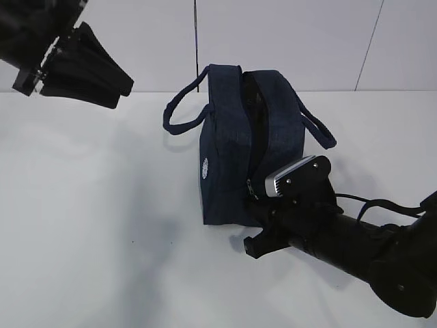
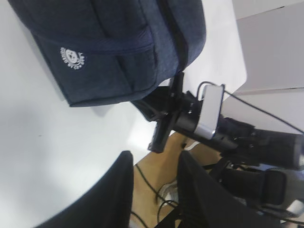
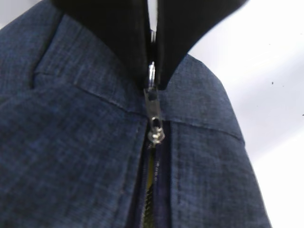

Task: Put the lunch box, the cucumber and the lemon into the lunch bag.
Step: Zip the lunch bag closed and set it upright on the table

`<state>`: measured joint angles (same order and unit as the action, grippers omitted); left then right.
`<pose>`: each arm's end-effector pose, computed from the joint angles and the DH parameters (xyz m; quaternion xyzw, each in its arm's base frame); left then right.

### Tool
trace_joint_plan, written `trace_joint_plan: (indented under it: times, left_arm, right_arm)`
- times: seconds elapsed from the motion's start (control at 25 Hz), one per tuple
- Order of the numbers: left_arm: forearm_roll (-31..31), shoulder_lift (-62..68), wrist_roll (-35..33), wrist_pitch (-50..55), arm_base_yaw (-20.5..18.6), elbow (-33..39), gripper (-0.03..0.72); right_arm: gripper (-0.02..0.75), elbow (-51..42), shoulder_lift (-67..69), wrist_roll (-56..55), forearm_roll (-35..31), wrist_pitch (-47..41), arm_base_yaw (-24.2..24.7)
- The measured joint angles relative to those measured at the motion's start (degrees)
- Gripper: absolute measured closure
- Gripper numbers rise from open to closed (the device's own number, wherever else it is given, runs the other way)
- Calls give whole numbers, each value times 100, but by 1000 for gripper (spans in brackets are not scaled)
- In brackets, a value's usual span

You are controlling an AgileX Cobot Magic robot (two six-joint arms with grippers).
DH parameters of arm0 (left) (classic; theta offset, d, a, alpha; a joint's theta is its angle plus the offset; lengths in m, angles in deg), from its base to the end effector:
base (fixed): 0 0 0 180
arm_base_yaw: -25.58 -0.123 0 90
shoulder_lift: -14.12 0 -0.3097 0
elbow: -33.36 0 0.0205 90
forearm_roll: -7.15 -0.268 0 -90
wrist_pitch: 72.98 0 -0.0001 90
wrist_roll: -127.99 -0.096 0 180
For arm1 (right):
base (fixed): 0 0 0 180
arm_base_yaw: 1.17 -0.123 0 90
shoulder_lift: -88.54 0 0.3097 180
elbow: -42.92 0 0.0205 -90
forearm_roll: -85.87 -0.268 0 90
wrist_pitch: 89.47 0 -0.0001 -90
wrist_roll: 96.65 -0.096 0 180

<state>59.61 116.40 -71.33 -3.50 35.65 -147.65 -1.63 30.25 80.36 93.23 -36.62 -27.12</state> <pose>0.3370 -0.1323 0.3330 0.1097 0.8956 -0.4179 0.1064 0.2959 0.1549 0.0926 -0.2253 0.8054 0.1577 0.5251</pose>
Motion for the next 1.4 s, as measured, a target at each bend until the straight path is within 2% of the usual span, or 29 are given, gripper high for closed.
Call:
trace_joint_plan:
  times: [0.4, 0.68, 1.04, 1.2, 1.4]
  left_arm:
    - [-1319, 0, 0, 10, 860, 0, 461]
    - [-2152, 0, 0, 21, 1355, 0, 461]
    - [-2308, -5, 0, 21, 1482, 46, 461]
    - [-2320, -13, 0, -18, 1482, 445, 461]
    - [-2330, -13, -24, -542, 1482, 843, 449]
  right_arm:
    - [720, 0, -293, -264, 62, -377, 0]
    - [721, -208, -732, -455, 368, -718, 0]
    - [720, -679, -1134, -467, 439, -687, 0]
    - [720, -692, -1294, -477, 461, -675, 0]
    - [721, -704, -1516, -477, 461, -665, 0]
